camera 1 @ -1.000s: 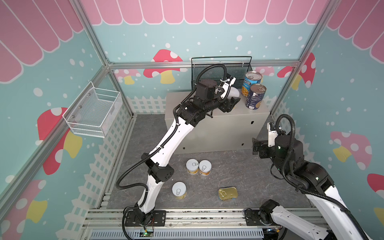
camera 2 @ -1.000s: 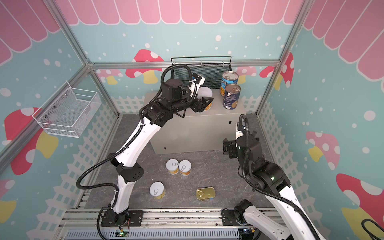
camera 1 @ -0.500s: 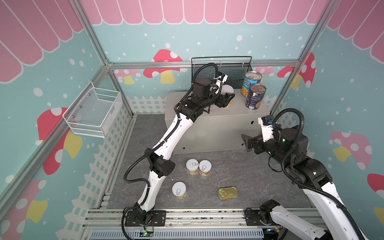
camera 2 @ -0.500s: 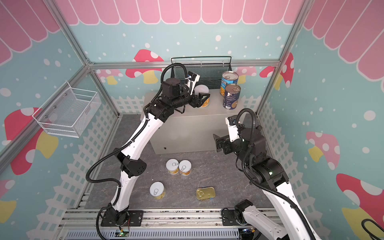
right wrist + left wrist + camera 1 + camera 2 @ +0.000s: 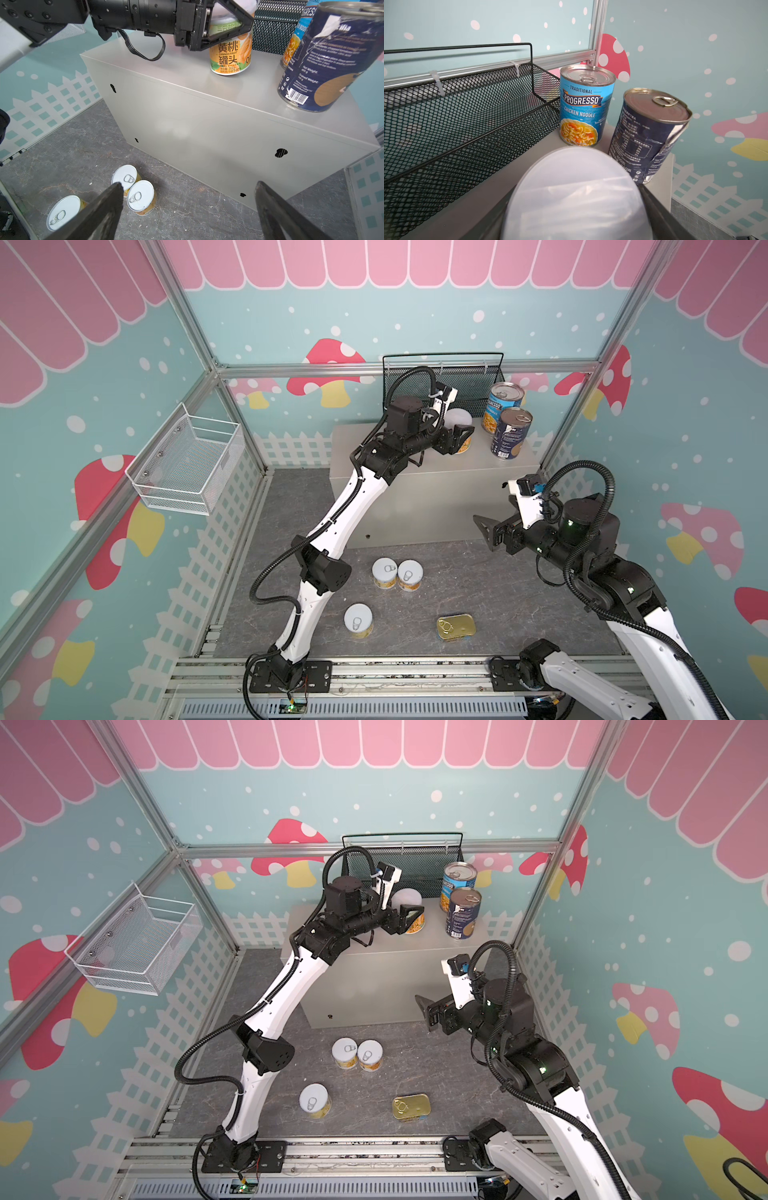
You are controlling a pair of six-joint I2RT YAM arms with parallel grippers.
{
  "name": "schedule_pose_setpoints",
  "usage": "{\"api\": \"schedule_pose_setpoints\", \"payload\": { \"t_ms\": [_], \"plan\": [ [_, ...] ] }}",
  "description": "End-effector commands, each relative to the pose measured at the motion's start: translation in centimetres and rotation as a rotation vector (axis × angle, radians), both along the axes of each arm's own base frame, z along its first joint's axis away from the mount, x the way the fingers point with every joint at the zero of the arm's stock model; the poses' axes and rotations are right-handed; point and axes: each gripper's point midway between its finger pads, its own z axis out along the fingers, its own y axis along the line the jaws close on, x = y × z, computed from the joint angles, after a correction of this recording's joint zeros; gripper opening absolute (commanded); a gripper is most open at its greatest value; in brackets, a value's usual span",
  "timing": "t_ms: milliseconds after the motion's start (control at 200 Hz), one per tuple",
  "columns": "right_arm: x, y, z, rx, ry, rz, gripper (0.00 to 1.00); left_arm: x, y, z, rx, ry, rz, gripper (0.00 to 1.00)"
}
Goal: Place and organize the canned foods onto the counter
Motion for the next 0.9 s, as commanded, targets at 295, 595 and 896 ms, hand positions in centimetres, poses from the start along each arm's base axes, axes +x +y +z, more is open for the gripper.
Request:
{"api": "schedule_pose_setpoints", "payload": {
  "t_ms": [295,595,896],
  "plan": [
    [-2.0,-1.6,0.0,0.002,0.003,-0.031,0.99,-0.9,-0.3,4.3,-0.109,-0.110,-0.045,0.88],
    [-3.2,-3.3,-0.7,-0.015,0.017,-0.086,0.99,-2.1,0.7,4.8,-0.086,-0.103,-0.038,0.98],
    [-2.6,-5.9,-3.3,-0.027,0.091,-0.257,0.99,-3.4,1.9,3.2,-0.033,-0.077,-0.028,0.97]
  ]
}}
